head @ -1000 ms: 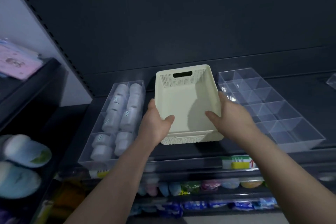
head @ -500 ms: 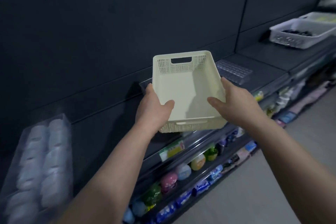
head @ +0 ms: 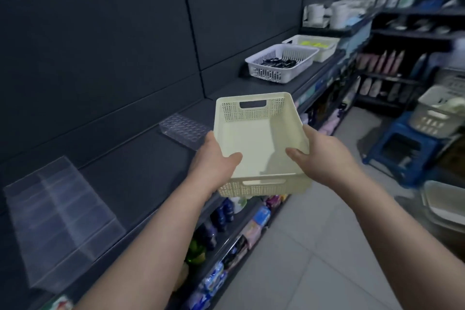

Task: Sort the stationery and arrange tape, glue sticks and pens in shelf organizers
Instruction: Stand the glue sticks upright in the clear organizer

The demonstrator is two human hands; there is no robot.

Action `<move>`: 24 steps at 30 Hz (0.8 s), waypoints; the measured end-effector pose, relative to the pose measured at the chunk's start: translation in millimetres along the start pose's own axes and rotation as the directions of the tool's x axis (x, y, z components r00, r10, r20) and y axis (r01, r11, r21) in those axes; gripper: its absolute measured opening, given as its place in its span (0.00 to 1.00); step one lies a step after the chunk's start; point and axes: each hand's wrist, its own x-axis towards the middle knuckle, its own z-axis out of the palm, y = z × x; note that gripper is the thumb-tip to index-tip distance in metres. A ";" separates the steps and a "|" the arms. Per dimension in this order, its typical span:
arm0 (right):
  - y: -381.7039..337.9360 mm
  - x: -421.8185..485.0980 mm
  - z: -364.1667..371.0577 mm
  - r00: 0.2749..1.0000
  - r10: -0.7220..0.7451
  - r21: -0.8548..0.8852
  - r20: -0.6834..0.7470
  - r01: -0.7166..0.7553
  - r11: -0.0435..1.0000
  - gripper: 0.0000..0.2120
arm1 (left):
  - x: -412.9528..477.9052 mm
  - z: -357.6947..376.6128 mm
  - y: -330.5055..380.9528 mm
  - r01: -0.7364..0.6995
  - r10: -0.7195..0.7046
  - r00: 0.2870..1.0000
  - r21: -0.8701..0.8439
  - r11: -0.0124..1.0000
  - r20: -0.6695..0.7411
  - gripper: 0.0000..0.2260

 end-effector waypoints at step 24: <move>78.4 358.9 102.6 0.968 0.005 0.150 0.251 -0.044 0.988 0.30 | 321.8 98.6 34.3 0.188 -0.191 0.978 -0.043 0.981 -0.084 0.26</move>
